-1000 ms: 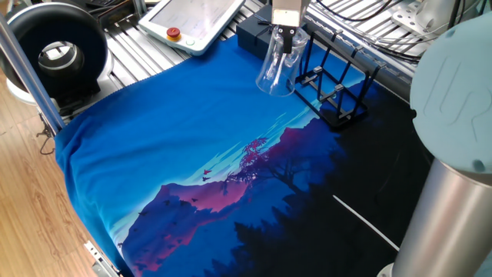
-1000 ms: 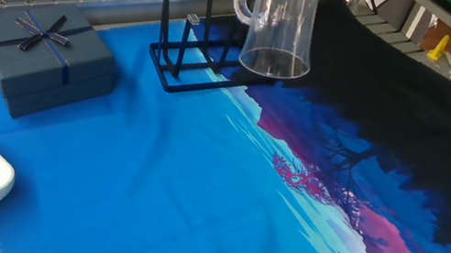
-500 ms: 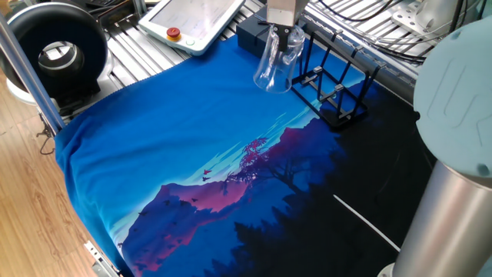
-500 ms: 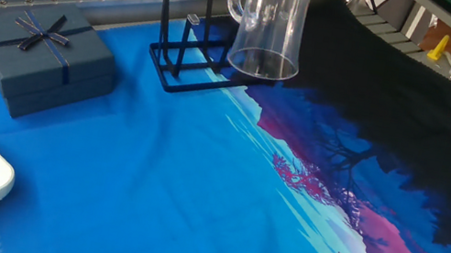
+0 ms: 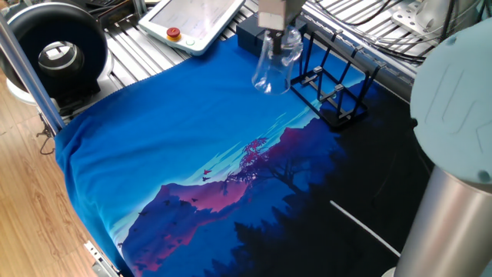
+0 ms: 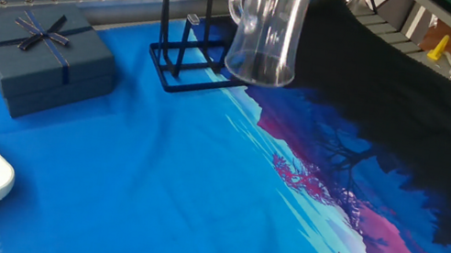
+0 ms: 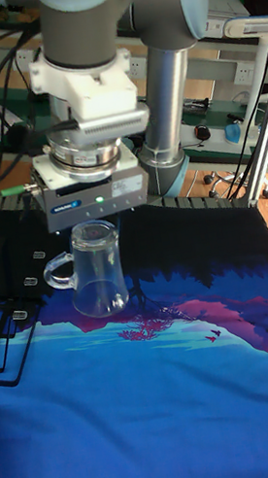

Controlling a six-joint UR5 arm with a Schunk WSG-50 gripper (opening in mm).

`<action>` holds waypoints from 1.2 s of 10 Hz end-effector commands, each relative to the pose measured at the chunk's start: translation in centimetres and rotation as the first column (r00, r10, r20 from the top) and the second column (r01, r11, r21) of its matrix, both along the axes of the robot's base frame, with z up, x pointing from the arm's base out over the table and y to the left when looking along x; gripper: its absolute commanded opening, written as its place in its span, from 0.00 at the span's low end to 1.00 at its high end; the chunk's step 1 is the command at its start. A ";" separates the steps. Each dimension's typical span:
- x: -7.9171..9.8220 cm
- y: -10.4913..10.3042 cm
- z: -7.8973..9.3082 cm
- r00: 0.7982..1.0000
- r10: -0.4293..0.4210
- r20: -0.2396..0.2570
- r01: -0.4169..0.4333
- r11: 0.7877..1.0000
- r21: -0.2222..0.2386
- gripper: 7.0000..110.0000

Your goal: Take the cup off the cup rack

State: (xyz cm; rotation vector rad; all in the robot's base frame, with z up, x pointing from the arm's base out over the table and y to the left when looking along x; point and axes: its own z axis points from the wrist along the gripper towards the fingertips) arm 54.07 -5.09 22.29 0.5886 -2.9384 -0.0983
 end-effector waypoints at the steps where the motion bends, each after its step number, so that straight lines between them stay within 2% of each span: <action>1: 1.6 3.8 -2.0 1.000 -0.020 0.006 0.020 1.000 -0.004 0.00; 2: 1.8 4.9 -2.5 0.999 -0.035 0.006 0.035 0.999 -0.007 0.00; 4: 1.7 6.8 -2.3 0.996 -0.085 -0.004 0.085 0.996 -0.035 0.00; 5: 1.4 7.7 -2.6 0.994 -0.106 -0.005 0.106 0.994 -0.030 0.00; 7: 1.0 8.4 -4.2 0.988 -0.156 -0.007 0.155 0.987 -0.052 0.00; 9: 0.4 9.6 -5.6 0.983 -0.184 -0.010 0.184 0.982 -0.052 0.00; 12: 2.7 10.6 -8.7 0.980 -0.198 0.027 0.200 0.976 -0.086 0.00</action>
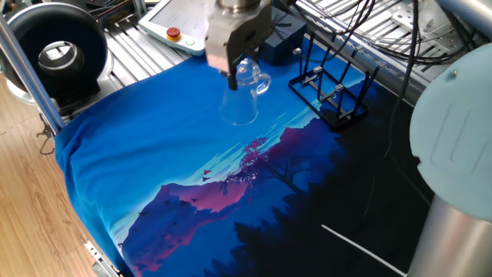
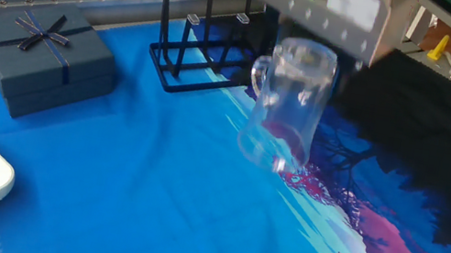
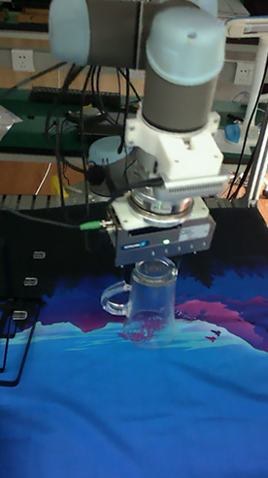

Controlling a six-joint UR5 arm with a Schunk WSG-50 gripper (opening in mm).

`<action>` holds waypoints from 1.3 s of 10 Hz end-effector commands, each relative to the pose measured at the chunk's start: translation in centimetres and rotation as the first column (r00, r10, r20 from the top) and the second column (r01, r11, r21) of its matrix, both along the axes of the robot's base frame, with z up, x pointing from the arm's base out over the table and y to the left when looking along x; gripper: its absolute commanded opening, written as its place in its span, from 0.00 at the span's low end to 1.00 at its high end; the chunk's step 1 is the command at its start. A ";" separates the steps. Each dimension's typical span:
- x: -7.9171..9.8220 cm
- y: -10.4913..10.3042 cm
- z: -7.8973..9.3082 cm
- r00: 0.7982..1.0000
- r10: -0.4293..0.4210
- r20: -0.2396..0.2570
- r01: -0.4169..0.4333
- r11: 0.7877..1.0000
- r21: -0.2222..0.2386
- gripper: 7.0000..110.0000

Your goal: Take the cup off the cup rack

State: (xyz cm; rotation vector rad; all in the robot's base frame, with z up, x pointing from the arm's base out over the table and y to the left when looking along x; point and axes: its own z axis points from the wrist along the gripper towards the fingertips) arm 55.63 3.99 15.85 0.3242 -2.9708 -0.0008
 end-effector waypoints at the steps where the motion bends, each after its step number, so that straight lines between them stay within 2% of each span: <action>1: 1.6 2.3 -3.0 0.999 -0.034 0.026 0.034 0.999 -0.017 0.00; 4: 2.5 2.5 -3.8 1.000 -0.017 0.027 0.017 0.999 -0.030 0.00; 5: 3.1 2.5 -3.7 1.000 -0.009 0.026 0.010 1.000 -0.018 0.00; 7: 3.8 3.7 -4.1 1.000 -0.015 0.022 0.014 0.999 0.044 0.00; 8: 3.6 3.9 -4.0 1.000 -0.021 0.019 0.021 0.999 0.043 0.00; 11: 4.3 1.0 -4.3 0.999 0.000 0.034 0.002 0.999 -0.052 0.00; 13: 4.2 -2.1 -4.0 0.998 0.055 0.017 -0.051 0.985 -0.163 0.00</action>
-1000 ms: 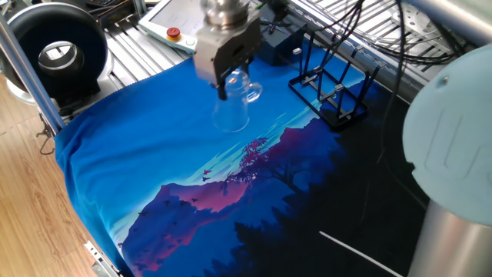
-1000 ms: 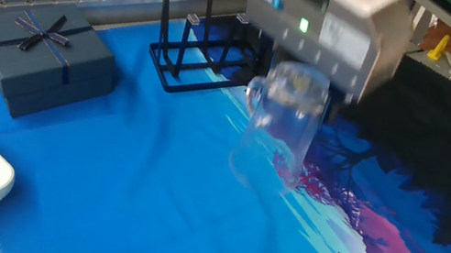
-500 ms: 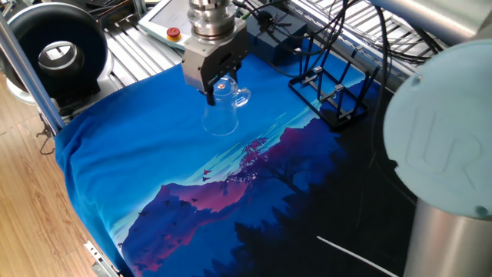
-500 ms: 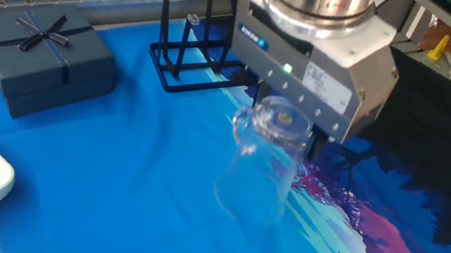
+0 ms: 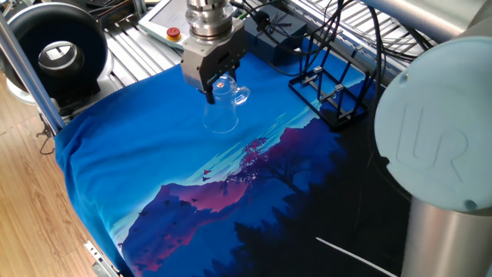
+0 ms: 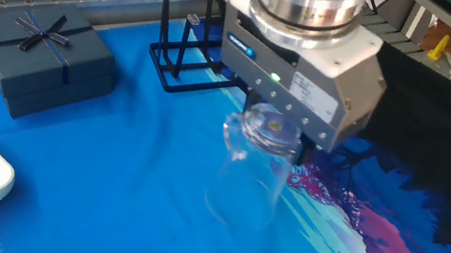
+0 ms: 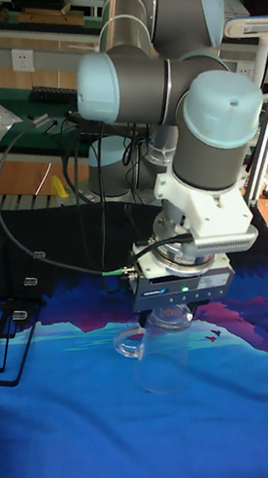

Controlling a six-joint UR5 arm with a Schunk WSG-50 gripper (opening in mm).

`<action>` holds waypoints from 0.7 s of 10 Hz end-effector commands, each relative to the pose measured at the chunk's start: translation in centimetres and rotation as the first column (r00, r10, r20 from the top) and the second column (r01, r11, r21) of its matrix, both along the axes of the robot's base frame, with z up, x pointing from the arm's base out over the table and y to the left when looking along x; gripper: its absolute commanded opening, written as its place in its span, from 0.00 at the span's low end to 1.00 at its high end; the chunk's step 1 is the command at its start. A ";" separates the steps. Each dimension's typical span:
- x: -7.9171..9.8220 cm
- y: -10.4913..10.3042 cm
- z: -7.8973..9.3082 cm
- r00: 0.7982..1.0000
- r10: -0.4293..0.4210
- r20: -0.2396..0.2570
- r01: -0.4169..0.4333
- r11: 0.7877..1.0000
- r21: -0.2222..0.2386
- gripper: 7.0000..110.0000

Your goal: Take the cup off the cup rack

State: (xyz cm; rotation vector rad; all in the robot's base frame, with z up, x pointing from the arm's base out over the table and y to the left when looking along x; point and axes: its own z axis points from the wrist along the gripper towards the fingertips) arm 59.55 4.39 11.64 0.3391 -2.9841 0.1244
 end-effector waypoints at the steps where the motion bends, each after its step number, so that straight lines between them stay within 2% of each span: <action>1: 0.0 -3.9 0.5 0.998 0.051 -0.024 -0.054 0.989 -0.137 0.00; 3: -0.1 -6.9 0.8 0.996 0.084 -0.040 -0.092 0.968 -0.233 0.00; 4: -0.1 -7.7 0.8 0.994 0.095 -0.045 -0.104 0.962 -0.251 0.00; 6: -0.2 -8.4 -0.2 0.989 0.136 -0.062 -0.146 0.965 -0.216 0.00; 7: -0.5 -9.4 0.2 0.983 0.158 -0.091 -0.176 0.954 -0.244 0.00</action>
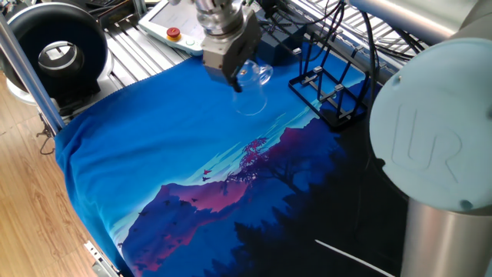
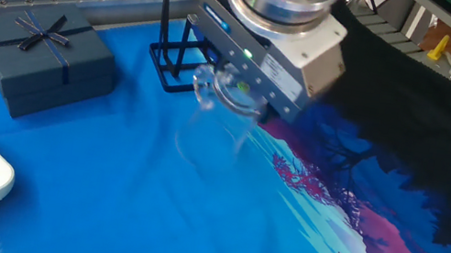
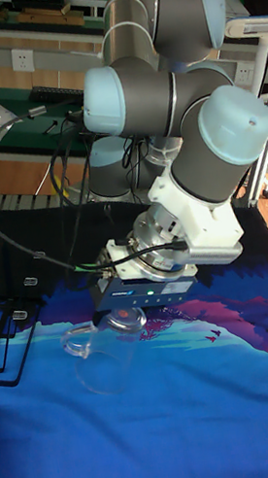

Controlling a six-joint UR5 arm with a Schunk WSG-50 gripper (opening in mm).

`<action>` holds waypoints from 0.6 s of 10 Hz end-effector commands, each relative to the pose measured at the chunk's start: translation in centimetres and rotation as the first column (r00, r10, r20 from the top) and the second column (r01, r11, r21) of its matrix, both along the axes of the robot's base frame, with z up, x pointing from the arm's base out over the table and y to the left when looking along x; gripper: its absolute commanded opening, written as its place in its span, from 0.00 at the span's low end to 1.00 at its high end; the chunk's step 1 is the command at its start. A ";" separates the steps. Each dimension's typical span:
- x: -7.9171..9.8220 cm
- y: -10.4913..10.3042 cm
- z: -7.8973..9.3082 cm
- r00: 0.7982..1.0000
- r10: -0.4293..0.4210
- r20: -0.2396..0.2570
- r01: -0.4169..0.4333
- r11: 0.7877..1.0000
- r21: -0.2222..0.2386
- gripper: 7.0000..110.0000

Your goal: Take the cup off the cup rack

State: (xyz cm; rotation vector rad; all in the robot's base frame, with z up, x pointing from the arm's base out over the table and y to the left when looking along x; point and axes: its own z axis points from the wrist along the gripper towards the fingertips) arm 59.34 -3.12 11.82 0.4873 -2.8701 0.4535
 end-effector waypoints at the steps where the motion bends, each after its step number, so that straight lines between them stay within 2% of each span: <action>1: -1.4 -2.3 0.4 0.991 0.086 -0.100 -0.090 0.995 -0.034 0.00; 2: -2.2 -2.3 0.6 0.980 0.128 -0.150 -0.132 0.991 -0.017 0.00; 3: -2.5 -2.1 0.5 0.975 0.144 -0.166 -0.147 0.989 -0.002 0.00; 6: -2.0 -1.6 0.3 0.980 0.139 -0.145 -0.139 0.990 0.011 0.00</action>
